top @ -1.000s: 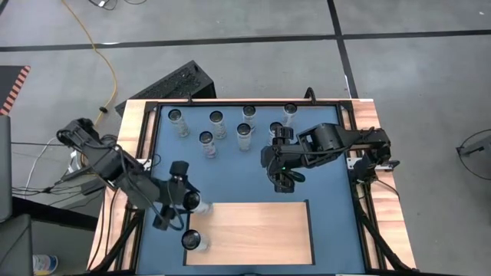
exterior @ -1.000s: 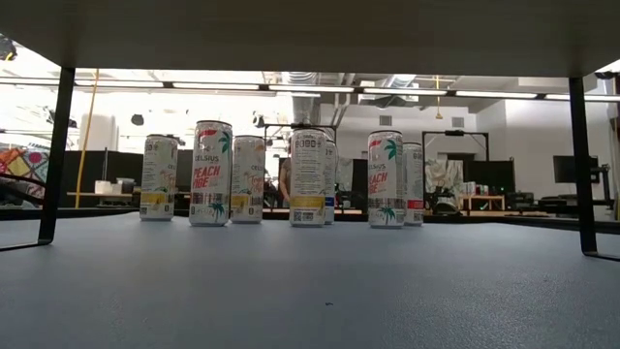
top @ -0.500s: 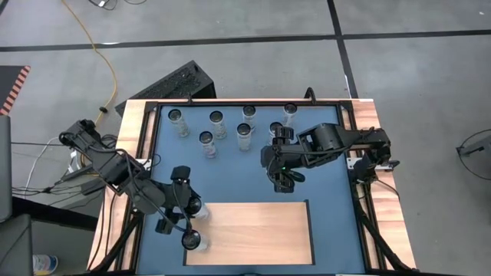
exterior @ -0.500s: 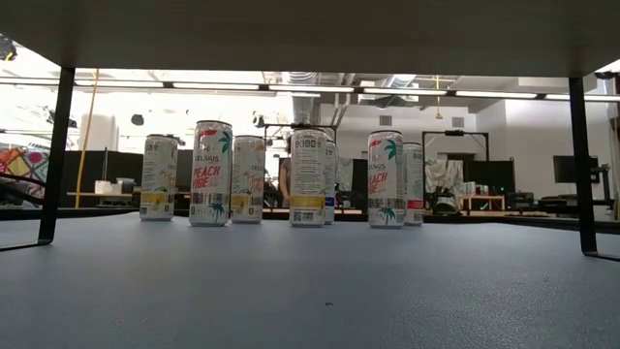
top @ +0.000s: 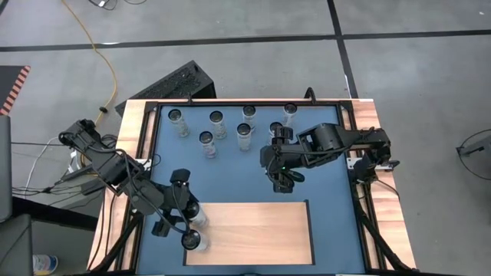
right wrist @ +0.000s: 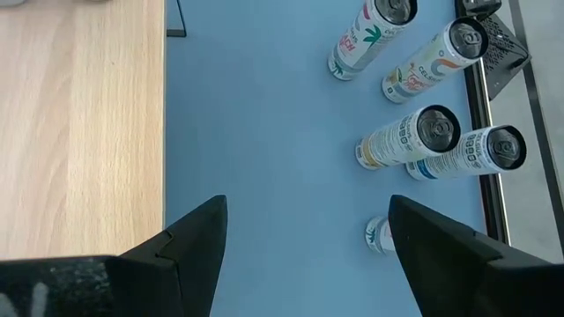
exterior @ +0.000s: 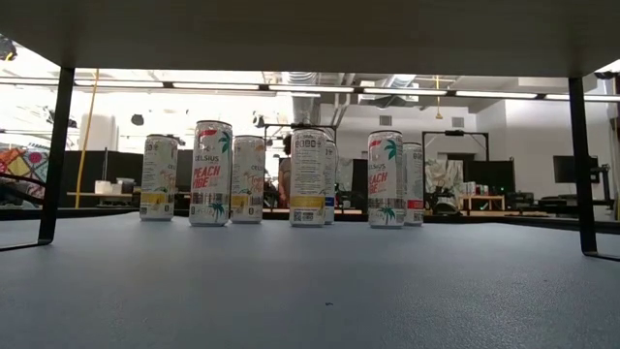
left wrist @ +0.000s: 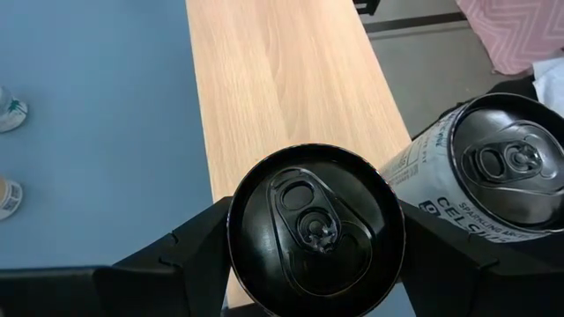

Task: Place canned beverage on shelf
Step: Put the right white blue soda can on the shelf aligned with the other white blue soda can

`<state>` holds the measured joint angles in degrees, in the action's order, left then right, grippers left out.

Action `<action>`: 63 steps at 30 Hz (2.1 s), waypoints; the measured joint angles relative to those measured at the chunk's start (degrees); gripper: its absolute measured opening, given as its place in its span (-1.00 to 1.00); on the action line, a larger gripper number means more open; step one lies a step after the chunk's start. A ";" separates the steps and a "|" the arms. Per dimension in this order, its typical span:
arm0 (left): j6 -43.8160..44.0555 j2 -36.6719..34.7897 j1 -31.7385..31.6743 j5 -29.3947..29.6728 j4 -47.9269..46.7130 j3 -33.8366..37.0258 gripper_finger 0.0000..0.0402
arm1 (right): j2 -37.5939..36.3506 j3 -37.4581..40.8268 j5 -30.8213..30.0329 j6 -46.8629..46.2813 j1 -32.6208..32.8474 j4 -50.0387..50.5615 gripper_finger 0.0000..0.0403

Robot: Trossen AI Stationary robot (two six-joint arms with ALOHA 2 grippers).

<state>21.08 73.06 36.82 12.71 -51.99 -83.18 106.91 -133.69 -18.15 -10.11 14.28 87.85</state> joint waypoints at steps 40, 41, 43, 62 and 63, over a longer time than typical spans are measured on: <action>-4.28 -0.02 0.02 -3.38 3.85 0.02 0.41 | 0.00 0.02 0.02 0.02 0.01 -0.14 0.47; -4.32 -0.02 0.02 -3.46 3.98 0.02 0.41 | 0.00 0.02 0.02 0.02 0.02 -0.14 0.47; -4.87 -0.02 0.02 -3.76 4.57 0.02 0.42 | 0.01 0.02 0.02 0.02 0.00 -0.13 0.47; -6.88 -0.37 0.02 -4.94 3.17 0.02 0.42 | 0.02 0.02 0.03 0.00 0.00 -0.57 0.47; -6.88 -0.66 0.02 -4.92 3.19 0.02 0.42 | 0.02 0.02 0.04 0.00 0.00 -0.57 0.47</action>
<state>14.20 72.40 36.84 7.79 -48.80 -83.15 106.94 -133.67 -18.11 -10.11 14.28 87.29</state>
